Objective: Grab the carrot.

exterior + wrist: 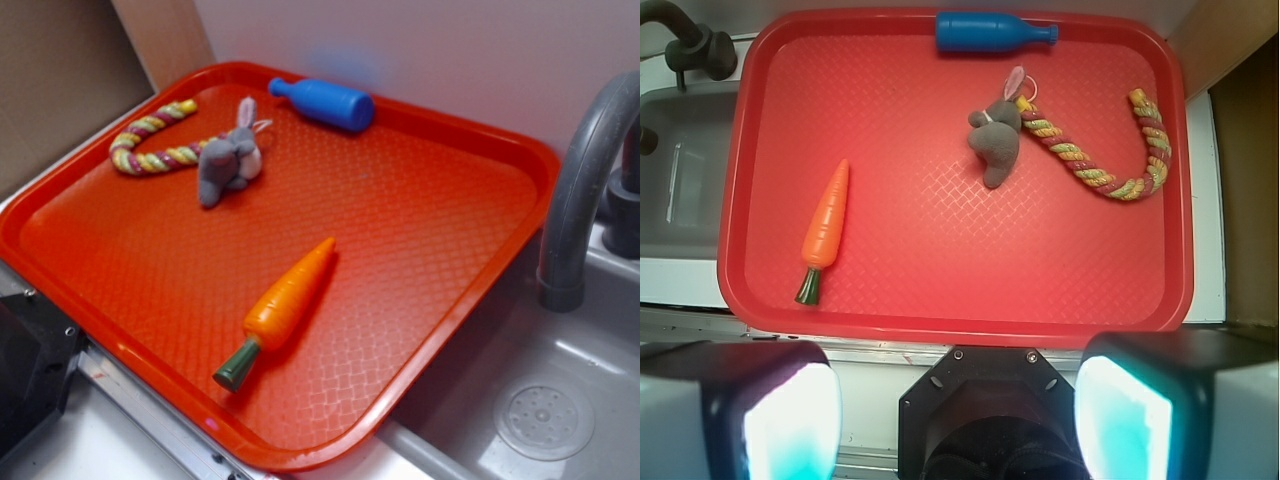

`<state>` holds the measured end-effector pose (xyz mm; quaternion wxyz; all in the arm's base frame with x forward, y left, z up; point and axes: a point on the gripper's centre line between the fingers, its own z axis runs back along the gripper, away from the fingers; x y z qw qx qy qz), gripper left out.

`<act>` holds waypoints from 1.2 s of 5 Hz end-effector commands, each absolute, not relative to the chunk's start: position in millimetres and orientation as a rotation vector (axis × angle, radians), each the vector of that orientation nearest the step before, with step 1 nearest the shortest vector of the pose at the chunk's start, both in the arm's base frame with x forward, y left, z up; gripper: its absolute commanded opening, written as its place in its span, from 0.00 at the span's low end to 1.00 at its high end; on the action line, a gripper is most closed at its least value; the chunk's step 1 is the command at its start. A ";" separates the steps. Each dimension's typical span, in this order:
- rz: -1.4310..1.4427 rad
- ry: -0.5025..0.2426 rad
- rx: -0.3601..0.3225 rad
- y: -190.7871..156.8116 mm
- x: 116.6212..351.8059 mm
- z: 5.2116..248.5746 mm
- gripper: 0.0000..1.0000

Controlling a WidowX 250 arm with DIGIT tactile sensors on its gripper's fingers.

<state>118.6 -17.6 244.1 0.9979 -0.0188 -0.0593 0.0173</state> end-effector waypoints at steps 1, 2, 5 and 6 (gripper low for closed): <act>0.035 -0.119 -0.038 -17.6 118.6 244.1 1.00; 0.098 -0.234 -0.053 -40.5 133.2 226.6 1.00; 0.210 -0.301 -0.028 -114.6 178.1 168.4 1.00; 0.227 -0.255 -0.058 -137.5 183.4 143.0 1.00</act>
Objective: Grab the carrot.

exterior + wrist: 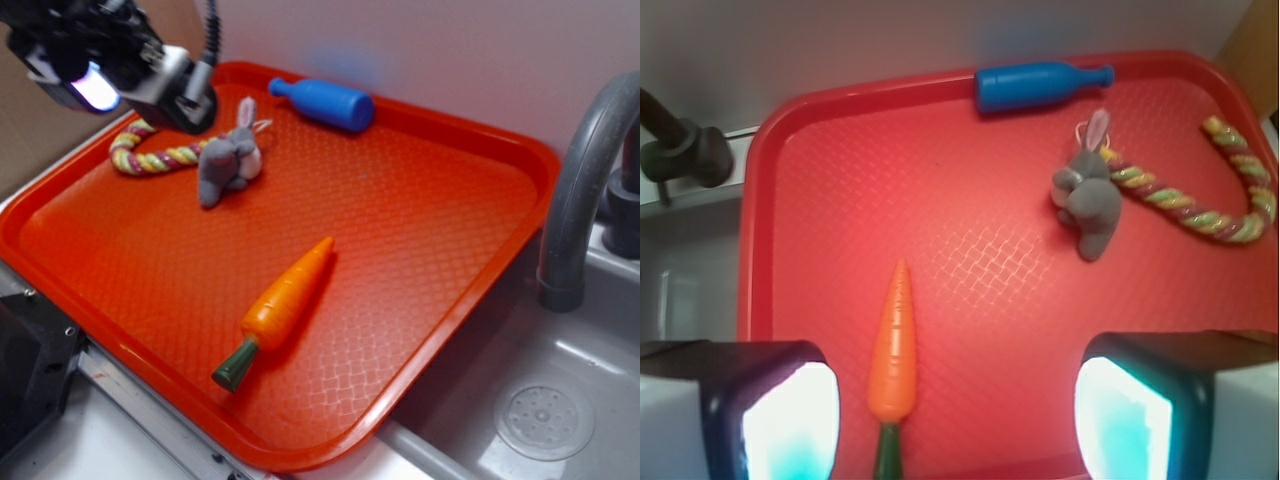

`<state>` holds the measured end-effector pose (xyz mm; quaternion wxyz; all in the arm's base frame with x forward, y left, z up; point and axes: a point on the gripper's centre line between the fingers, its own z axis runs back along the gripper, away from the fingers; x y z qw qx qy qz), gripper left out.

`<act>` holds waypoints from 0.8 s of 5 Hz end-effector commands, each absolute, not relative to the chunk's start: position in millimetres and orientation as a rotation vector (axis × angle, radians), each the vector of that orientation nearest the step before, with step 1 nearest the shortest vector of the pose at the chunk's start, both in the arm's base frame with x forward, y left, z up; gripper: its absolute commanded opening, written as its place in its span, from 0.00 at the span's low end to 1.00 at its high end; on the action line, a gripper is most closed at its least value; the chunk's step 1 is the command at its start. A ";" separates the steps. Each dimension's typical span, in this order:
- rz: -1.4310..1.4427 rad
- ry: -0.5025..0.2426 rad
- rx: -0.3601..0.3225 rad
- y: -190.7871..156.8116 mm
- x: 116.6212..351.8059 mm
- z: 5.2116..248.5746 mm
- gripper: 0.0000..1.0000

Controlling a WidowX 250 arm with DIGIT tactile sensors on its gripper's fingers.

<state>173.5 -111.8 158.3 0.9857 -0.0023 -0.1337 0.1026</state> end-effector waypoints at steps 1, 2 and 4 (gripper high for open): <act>0.236 -0.187 -0.080 -150.4 182.9 116.0 1.00; 0.210 -0.135 -0.042 -161.3 177.5 91.1 1.00; 0.171 -0.055 0.005 -162.4 155.8 51.2 1.00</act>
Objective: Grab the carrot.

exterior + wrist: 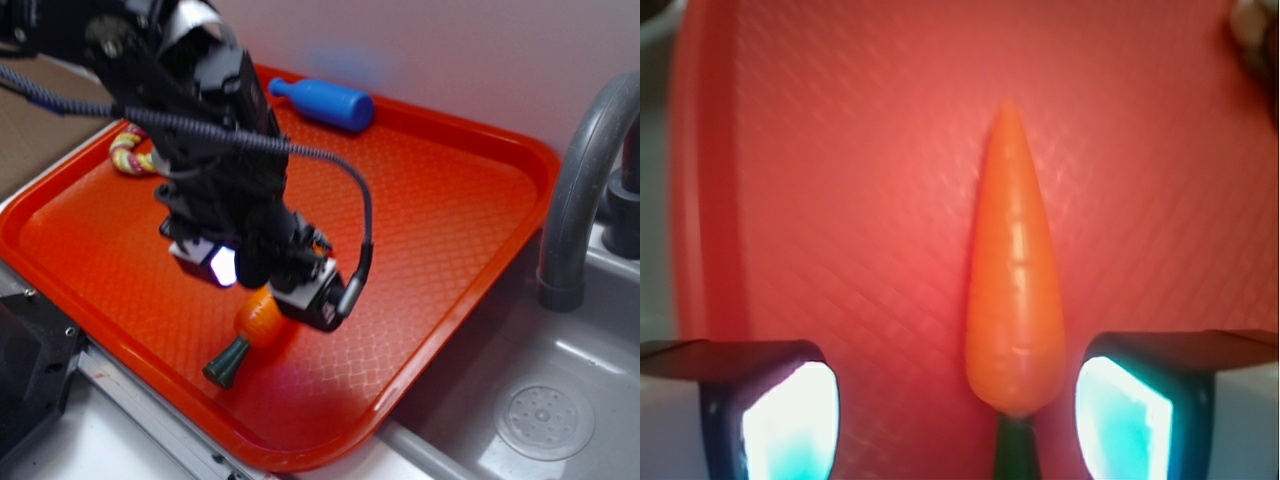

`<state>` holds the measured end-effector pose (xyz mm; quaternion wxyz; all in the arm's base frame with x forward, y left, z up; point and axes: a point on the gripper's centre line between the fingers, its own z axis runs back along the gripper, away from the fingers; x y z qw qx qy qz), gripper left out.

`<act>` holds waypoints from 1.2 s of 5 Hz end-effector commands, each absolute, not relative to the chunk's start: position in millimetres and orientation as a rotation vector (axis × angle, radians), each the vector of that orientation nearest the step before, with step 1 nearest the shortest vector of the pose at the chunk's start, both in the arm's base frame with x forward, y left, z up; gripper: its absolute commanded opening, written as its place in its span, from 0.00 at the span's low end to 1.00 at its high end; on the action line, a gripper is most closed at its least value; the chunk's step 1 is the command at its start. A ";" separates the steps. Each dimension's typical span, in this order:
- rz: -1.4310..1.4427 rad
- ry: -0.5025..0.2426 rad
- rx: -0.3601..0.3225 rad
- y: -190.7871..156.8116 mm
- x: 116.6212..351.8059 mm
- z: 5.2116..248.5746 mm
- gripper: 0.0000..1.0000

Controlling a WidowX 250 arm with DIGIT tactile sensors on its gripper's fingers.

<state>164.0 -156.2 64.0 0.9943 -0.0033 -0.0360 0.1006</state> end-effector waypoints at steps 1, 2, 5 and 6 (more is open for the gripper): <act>0.177 -0.031 0.026 -162.2 144.9 38.7 1.00; 0.153 -0.029 0.040 -164.9 145.3 28.1 1.00; 0.175 -0.060 0.064 -154.8 148.6 24.4 0.00; 0.214 -0.069 0.088 -140.2 151.3 30.1 0.00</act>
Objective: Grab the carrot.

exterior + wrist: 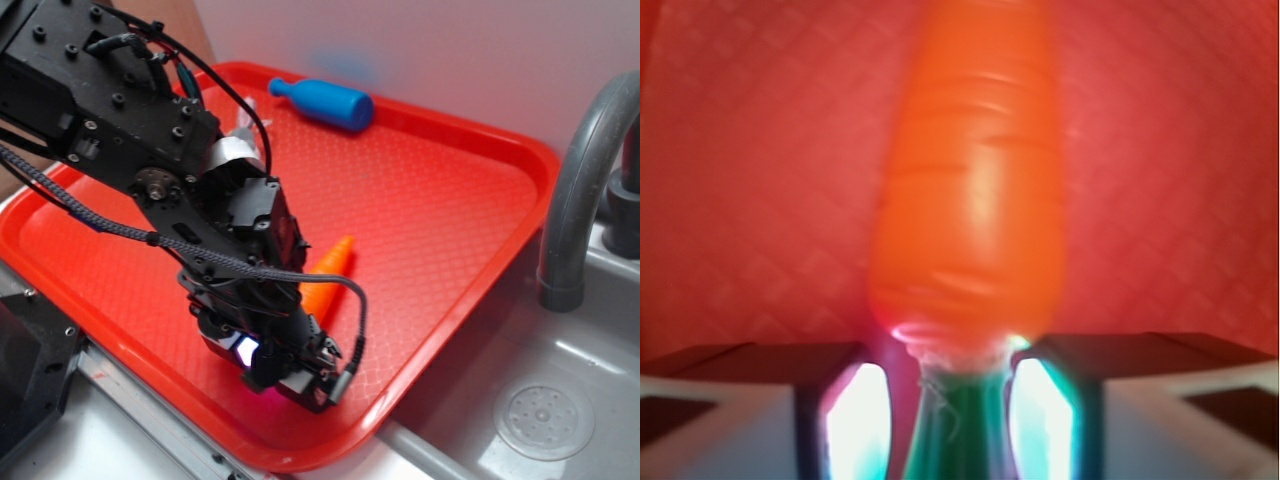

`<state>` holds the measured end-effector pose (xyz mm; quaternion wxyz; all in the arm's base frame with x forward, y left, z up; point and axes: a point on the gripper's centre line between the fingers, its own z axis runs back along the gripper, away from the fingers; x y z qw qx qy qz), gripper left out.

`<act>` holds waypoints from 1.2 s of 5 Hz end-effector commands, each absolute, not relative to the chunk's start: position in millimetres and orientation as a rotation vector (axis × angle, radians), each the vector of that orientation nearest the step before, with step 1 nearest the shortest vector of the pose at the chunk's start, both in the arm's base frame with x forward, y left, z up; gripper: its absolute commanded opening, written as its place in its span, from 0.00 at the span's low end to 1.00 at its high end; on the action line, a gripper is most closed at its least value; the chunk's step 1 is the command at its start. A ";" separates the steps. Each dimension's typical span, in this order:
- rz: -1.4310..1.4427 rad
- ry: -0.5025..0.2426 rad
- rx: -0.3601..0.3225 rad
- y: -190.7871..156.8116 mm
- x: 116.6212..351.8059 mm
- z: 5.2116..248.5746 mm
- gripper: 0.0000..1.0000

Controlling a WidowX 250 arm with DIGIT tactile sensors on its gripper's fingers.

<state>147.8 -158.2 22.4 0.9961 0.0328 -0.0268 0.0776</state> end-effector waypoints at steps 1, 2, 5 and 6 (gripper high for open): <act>0.205 -0.091 0.077 -123.4 154.8 60.0 0.00; 0.193 -0.141 -0.011 -98.5 167.0 108.8 0.00; 0.056 -0.197 -0.172 -57.5 202.6 204.0 0.00; 0.005 -0.236 -0.229 -54.6 207.7 215.8 0.00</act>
